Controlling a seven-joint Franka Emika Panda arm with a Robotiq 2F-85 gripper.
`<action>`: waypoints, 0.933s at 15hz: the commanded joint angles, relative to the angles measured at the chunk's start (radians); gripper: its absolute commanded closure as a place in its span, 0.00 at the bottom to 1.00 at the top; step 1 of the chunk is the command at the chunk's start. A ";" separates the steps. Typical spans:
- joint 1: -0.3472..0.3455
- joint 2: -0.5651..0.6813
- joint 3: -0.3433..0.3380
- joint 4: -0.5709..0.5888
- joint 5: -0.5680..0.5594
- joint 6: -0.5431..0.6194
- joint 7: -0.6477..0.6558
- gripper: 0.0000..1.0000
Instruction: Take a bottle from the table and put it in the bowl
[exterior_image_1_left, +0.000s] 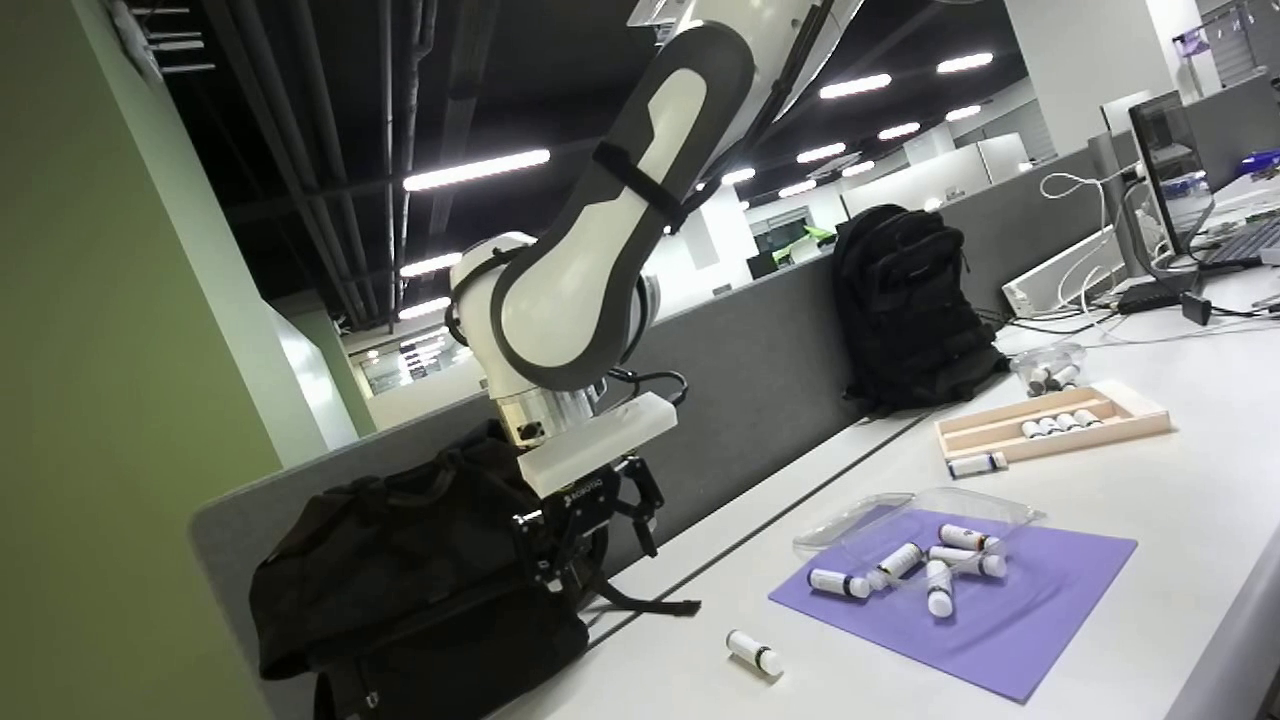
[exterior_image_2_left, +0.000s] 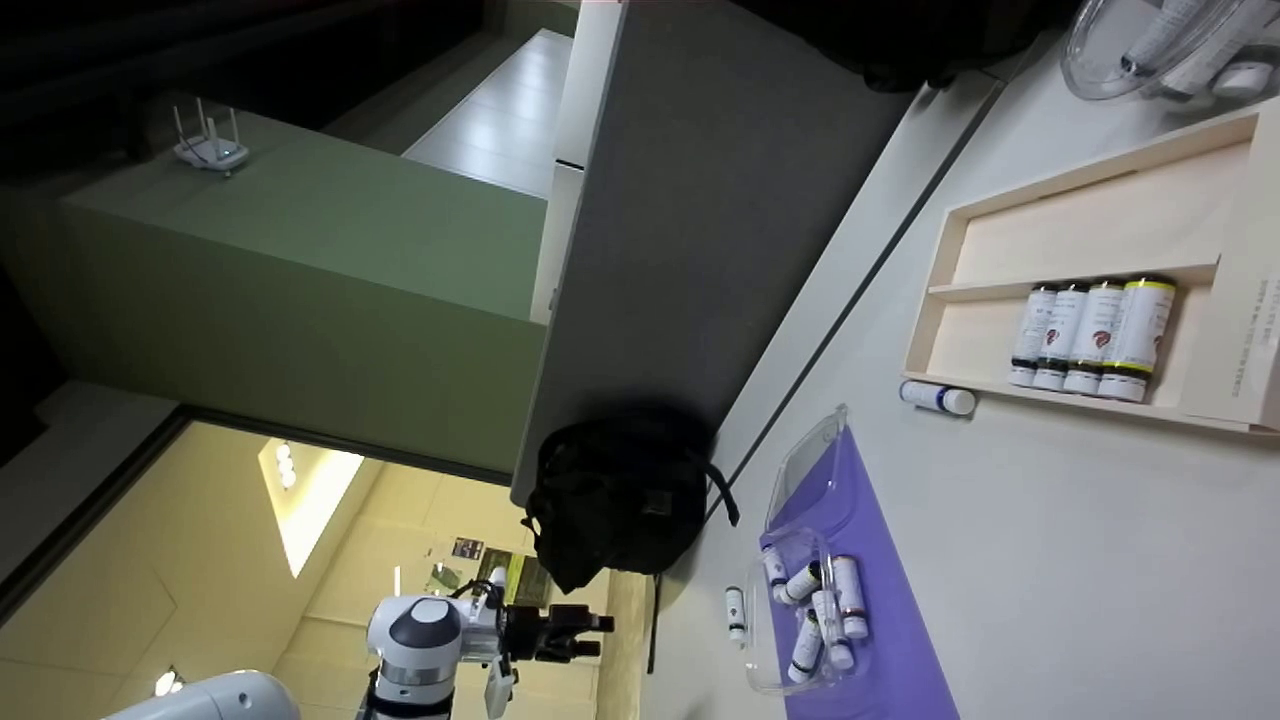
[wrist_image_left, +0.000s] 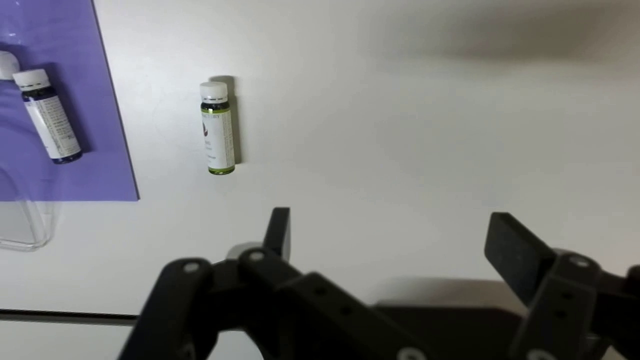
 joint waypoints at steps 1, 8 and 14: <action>0.022 0.016 -0.033 0.048 -0.030 -0.075 0.046 0.00; 0.005 0.038 -0.057 0.021 -0.037 -0.086 0.049 0.00; -0.008 0.062 -0.074 0.001 -0.026 -0.085 0.054 0.00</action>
